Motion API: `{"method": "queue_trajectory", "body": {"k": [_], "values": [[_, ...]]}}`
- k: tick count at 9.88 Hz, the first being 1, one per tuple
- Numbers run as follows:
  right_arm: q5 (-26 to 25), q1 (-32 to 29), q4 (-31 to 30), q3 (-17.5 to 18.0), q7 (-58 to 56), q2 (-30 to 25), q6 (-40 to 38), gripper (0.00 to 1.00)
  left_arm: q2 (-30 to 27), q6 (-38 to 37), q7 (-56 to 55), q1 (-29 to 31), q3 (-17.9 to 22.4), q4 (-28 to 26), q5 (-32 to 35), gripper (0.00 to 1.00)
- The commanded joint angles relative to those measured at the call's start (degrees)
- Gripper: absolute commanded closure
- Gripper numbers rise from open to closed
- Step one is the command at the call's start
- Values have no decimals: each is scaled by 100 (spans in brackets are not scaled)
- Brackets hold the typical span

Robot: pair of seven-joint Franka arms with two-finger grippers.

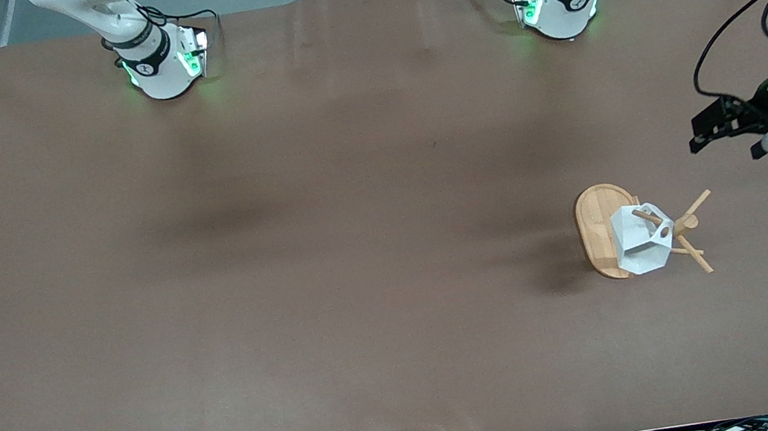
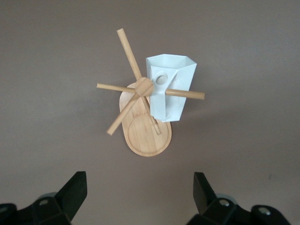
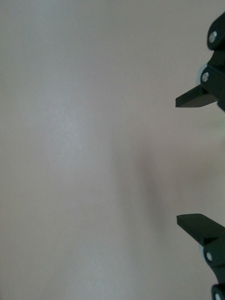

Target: Hang cup on rack

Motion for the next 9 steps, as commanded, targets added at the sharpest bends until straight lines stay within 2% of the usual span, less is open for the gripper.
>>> {"method": "queue_trajectory", "body": {"k": [1,4,6,7,9], "values": [[-12,-27,-69,11,-52,-49,189,0,-207,-824,-626,-398,281,284,56,0],[-3,-9,-78,11,-52,-41,200,0,-611,-1249,-1210,-733,475,268,74,0],[-3,-1,-78,11,-52,-41,190,0,-796,-1311,-1185,-734,406,206,240,0],[-3,-9,-78,3,-52,-41,190,0,-797,-1311,-1167,-742,353,215,476,0],[-3,-9,-87,3,-52,-49,190,0,-762,-1285,-1123,-699,256,276,505,0]]}}
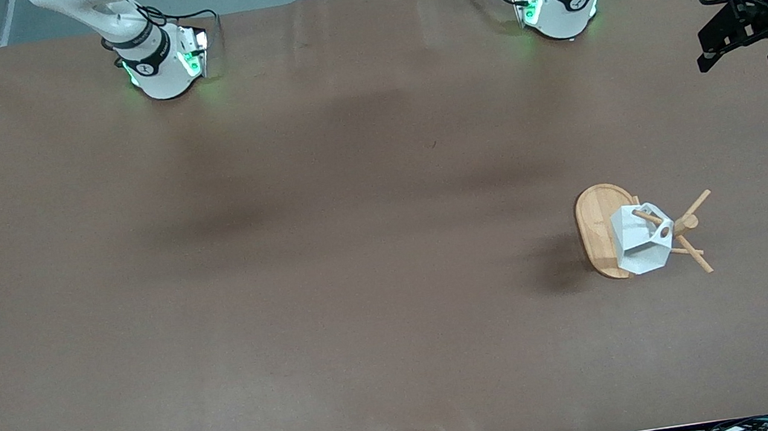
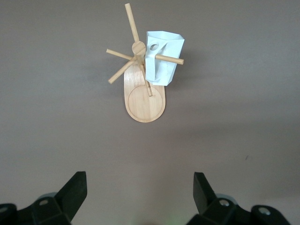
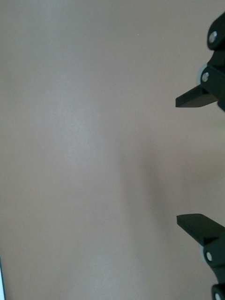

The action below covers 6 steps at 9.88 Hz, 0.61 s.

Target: Hang cup on rack

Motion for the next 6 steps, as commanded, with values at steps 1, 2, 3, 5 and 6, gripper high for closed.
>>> {"method": "queue_trajectory", "body": {"k": [1,2,3,5,6], "values": [[-5,-11,-78,11,-51,-57,1,0,35,-15,33,-44,-61,-134,175,0],[-5,-11,-78,2,-51,-57,1,0,18,-32,-2,-53,-148,-134,158,0],[-5,-11,-78,11,-51,-48,1,0,9,-41,50,-18,-236,-134,167,0],[-5,-20,-78,2,-51,-48,1,0,61,-50,42,-18,-228,-11,176,0],[-5,-20,-78,11,-51,-56,1,0,70,-59,50,9,-220,-11,167,0]]}}
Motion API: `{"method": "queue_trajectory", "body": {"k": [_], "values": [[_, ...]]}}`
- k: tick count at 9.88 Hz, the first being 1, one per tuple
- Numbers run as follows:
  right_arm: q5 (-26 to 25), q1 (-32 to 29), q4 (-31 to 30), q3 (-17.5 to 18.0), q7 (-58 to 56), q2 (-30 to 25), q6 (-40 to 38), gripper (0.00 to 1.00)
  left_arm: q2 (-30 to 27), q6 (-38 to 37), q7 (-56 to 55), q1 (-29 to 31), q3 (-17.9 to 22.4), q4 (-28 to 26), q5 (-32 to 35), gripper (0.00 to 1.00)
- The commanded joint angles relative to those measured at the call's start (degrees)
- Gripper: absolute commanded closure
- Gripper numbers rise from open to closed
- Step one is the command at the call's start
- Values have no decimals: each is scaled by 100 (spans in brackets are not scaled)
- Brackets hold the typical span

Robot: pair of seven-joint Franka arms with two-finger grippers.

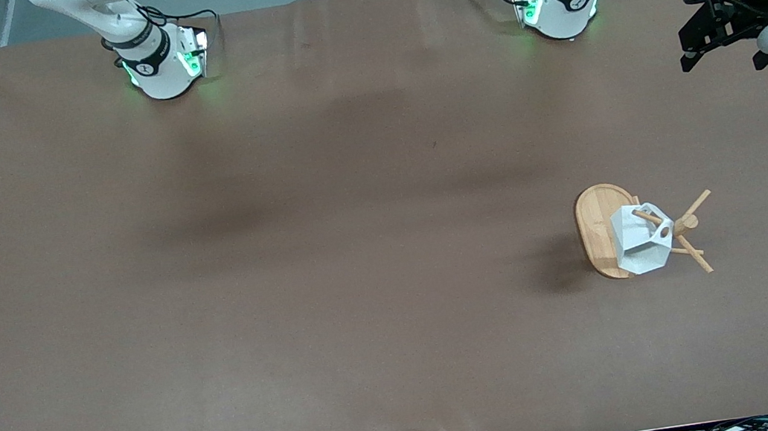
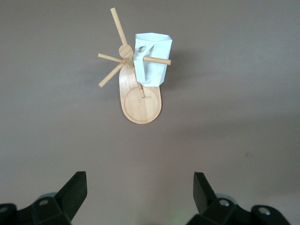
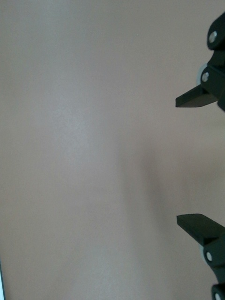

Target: Hang cup on rack

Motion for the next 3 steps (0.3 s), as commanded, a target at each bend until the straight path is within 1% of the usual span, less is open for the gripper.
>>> {"method": "queue_trajectory", "body": {"k": [1,3], "values": [[-5,-20,-72,11,-51,-48,2,0,97,-68,42,32,3,14,110,0],[-5,-20,-72,11,-51,-57,2,0,193,-121,33,6,12,128,110,0]]}}
